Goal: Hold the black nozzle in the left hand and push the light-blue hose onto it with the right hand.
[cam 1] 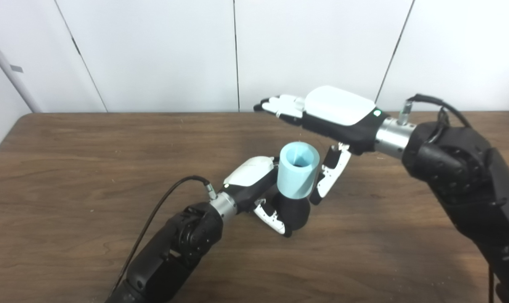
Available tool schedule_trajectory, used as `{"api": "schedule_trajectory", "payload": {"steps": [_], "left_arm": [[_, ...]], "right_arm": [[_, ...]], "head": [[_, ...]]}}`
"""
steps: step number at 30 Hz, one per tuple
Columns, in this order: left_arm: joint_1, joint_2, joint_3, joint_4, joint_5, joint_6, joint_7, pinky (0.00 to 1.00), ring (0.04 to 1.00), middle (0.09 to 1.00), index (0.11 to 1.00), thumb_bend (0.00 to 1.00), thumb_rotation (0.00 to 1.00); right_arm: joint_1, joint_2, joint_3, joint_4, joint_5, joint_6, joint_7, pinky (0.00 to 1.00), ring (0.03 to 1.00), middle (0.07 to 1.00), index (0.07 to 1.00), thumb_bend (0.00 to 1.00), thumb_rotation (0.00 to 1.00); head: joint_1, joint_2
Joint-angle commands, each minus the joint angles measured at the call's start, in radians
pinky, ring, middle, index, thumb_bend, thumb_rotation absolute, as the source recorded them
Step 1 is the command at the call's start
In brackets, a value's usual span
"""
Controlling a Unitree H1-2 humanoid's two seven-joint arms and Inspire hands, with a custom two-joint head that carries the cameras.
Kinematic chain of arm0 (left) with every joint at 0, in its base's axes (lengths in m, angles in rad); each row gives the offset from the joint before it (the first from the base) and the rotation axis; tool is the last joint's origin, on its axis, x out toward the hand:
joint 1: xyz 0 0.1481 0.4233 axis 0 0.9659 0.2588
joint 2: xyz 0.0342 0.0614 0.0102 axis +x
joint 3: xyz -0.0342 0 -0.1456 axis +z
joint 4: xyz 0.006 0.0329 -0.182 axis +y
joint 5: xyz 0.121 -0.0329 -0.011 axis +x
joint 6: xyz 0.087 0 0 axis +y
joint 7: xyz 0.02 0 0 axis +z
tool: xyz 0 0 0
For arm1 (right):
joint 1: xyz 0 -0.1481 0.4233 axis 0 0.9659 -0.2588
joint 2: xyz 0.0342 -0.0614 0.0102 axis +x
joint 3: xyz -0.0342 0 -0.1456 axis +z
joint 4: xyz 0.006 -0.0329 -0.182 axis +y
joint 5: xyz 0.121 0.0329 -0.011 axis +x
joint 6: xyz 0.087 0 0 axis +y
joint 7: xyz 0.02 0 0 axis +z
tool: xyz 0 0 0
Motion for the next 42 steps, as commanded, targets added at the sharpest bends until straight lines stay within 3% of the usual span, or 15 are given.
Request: {"api": "schedule_trajectory", "payload": {"steps": [1, 13, 18, 21, 24, 42], "left_arm": [[0.029, 0.014, -0.036, 0.057, 0.025, 0.057, -0.091, 1.00, 0.606, 0.466, 0.495, 0.53, 0.00], [0.027, 0.017, -0.037, 0.063, 0.028, 0.051, -0.085, 1.00, 0.604, 0.466, 0.495, 0.53, 0.00], [0.031, 0.019, -0.036, 0.059, 0.028, 0.053, -0.083, 1.00, 0.605, 0.467, 0.494, 0.53, 0.00], [0.033, 0.020, -0.034, 0.055, 0.024, 0.055, -0.085, 1.00, 0.606, 0.469, 0.494, 0.53, 0.00], [0.032, 0.021, -0.031, 0.056, 0.020, 0.052, -0.086, 1.00, 0.606, 0.465, 0.495, 0.53, 0.00], [0.029, 0.021, -0.034, 0.049, 0.019, 0.060, -0.094, 1.00, 0.606, 0.469, 0.493, 0.53, 0.00]], "right_arm": [[-0.048, -0.016, -0.035, -0.036, 0.034, -0.009, -0.018, 0.88, 1.000, 1.000, 1.000, 1.00, 0.32], [-0.031, -0.073, -0.060, -0.097, 0.111, 0.009, 0.032, 0.95, 1.000, 1.000, 1.000, 1.00, 0.35], [0.035, -0.103, -0.056, -0.157, 0.161, 0.029, 0.061, 0.97, 1.000, 1.000, 1.000, 0.99, 0.39], [0.054, -0.117, -0.051, -0.176, 0.185, 0.049, 0.085, 1.00, 1.000, 1.000, 1.000, 0.82, 0.48], [0.062, -0.120, -0.047, -0.183, 0.205, 0.059, 0.101, 1.00, 1.000, 1.000, 1.000, 0.78, 0.58], [0.114, -0.127, 0.030, -0.170, 0.136, 0.057, 0.120, 1.00, 1.000, 1.000, 1.000, 0.81, 0.64]], "head": [[0.000, 0.001], [0.001, -0.001], [0.001, -0.005], [-0.002, -0.002], [-0.005, 0.000], [0.001, 0.005]]}}
